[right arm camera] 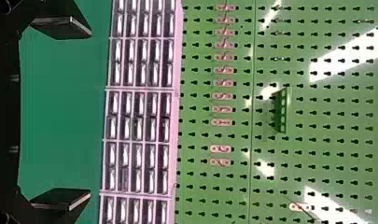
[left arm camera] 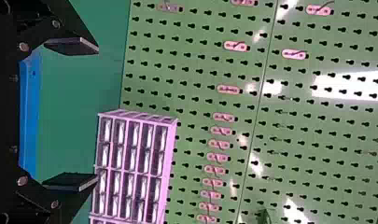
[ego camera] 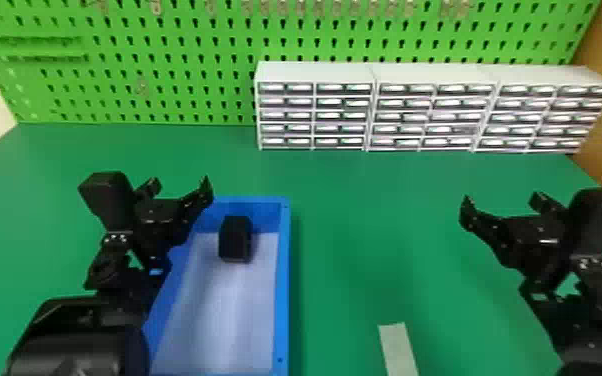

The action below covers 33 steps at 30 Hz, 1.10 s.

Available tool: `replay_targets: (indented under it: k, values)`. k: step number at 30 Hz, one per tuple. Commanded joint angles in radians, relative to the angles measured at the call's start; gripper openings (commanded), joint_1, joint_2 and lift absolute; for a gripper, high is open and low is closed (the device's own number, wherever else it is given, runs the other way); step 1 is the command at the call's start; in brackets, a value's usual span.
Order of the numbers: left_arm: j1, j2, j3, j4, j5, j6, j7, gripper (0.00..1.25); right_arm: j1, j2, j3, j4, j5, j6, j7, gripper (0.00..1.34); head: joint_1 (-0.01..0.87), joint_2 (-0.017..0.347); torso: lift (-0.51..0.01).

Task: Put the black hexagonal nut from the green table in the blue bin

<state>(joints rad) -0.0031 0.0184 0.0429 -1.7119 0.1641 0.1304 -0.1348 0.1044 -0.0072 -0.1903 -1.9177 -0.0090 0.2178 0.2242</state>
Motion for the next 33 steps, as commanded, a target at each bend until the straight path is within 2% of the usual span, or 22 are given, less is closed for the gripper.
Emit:
replay_targets:
  k: [1, 33]
  values:
    - [0.0, 0.0, 0.0, 0.0, 0.0, 0.0, 0.0, 0.95, 0.0, 0.0, 0.0, 0.0, 0.0, 0.0, 0.0, 1.23, 0.686, 0.051, -0.097]
    - [-0.002, 0.0, 0.002, 0.0, 0.0, 0.0, 0.0, 0.95, -0.002, 0.0, 0.005, 0.002, 0.0, 0.0, 0.0, 1.23, 0.686, 0.051, -0.097]
